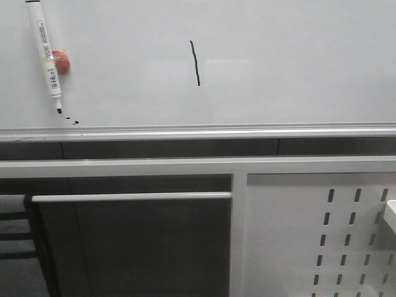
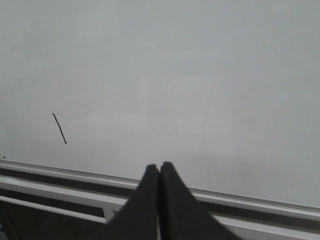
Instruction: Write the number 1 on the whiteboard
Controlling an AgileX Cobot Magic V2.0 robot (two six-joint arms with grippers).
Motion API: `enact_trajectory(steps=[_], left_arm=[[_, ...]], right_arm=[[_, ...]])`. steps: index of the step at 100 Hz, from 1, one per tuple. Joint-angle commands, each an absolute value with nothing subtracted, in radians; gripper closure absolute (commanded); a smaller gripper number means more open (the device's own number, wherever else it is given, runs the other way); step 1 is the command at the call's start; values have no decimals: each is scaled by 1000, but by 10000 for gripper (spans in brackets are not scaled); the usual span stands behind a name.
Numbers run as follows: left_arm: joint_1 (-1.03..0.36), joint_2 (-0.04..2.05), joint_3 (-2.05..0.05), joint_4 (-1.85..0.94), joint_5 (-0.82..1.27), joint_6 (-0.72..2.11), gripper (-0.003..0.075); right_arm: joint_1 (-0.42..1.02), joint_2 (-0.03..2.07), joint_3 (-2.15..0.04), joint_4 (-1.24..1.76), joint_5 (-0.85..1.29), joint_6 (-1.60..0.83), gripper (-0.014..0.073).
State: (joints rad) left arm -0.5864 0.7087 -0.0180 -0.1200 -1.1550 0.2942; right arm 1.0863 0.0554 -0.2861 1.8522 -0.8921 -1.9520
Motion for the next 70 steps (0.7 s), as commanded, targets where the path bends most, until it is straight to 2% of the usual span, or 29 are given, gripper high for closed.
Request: enact_trajectory(steps=[1, 20, 49, 70], left_arm=[[-585, 656, -39, -109, -1273, 308, 741], [-469, 486, -39, -85, -853, 271, 741], [-100, 139, -39, -85, -220, 214, 741], [132, -38, -39, -129, 54, 214, 741]], right_arm=[[1086, 68, -308, 1829, -856, -1961, 662], [1086, 68, -308, 1829, -856, -1961, 662], [1086, 68, -308, 1829, -856, -1961, 662], [1086, 68, -308, 1829, -856, -1961, 662]])
